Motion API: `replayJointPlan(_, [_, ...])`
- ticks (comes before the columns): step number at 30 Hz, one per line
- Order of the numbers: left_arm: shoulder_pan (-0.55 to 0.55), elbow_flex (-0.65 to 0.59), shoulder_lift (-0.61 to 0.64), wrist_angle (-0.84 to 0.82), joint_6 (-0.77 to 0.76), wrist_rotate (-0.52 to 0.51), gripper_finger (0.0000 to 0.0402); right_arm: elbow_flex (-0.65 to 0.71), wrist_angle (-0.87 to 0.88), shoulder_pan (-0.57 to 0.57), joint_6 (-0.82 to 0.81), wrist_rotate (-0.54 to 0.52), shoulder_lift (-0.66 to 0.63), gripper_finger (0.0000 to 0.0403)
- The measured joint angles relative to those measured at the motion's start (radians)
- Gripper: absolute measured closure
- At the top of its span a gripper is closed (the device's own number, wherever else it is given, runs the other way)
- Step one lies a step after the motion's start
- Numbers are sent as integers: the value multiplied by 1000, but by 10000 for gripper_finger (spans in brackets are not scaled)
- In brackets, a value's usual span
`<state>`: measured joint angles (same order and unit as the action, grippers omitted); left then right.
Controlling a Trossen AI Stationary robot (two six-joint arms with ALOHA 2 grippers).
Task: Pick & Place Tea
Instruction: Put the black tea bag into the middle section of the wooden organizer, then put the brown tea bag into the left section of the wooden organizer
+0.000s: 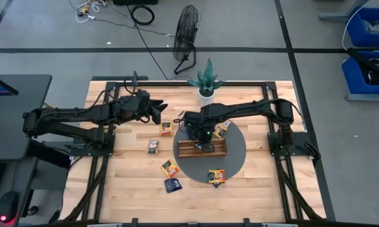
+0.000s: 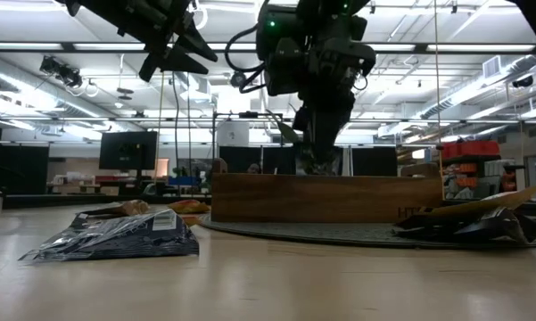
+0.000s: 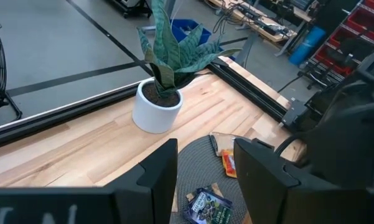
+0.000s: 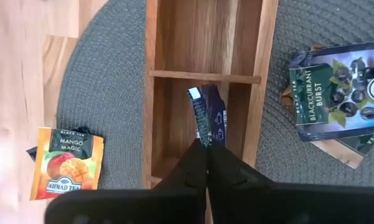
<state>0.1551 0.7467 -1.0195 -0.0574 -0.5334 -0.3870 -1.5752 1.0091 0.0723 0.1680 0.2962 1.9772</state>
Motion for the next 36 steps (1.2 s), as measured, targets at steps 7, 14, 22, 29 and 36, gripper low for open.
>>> replayJointPlan(7, [0,0,0,0,-4,30,241,0,4,9,2,-27,-1,351])
replayJointPlan(14, [0,0,0,-1,-4,34,241,0,13,31,-10,-41,-6,241])
replayJointPlan(22, [0,0,0,-108,-4,85,241,-64,150,45,-4,-16,-32,144])
replayJointPlan(29, [0,0,0,-253,-9,327,241,-143,160,45,-57,-66,-139,143])
replayJointPlan(36, [-39,0,-2,-473,51,408,239,-145,30,45,-225,-198,-278,168])
